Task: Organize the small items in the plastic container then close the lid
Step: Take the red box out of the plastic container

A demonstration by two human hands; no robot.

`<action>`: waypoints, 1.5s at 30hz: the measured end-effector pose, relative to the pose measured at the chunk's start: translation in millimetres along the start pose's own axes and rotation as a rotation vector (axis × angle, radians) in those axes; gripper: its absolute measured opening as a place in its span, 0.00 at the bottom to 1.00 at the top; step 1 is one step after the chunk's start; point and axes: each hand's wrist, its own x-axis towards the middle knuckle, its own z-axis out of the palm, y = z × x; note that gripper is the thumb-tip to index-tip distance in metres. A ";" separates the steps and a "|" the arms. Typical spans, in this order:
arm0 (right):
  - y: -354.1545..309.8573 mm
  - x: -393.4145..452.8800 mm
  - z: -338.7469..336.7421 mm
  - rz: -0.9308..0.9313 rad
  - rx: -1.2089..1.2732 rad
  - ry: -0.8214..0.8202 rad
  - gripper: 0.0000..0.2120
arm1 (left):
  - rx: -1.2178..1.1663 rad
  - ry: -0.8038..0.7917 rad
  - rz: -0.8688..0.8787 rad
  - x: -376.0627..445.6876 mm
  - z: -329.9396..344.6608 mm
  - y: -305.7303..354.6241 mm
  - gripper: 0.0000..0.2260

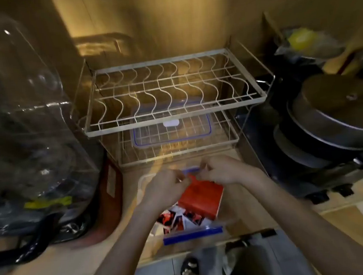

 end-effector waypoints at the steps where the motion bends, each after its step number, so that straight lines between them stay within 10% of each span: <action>1: 3.9 1.6 9.1 0.012 0.036 -0.014 0.17 | 0.019 -0.029 -0.028 -4.3 7.0 -2.9 0.11; 8: 35.8 9.6 74.1 0.013 -0.086 0.060 0.49 | 0.059 -0.107 -0.031 -27.9 69.2 -33.6 0.18; 22: 51.0 13.0 102.2 0.020 -0.114 0.220 0.52 | 0.101 -0.175 0.201 -28.7 112.6 -49.7 0.22; 34: 70.2 -21.1 47.1 0.246 0.529 0.742 0.47 | 0.220 -0.145 0.208 -18.3 112.7 -54.1 0.31; 45: 98.8 3.2 52.4 0.550 0.400 0.571 0.46 | 0.236 -0.077 0.158 -20.8 95.2 -75.9 0.35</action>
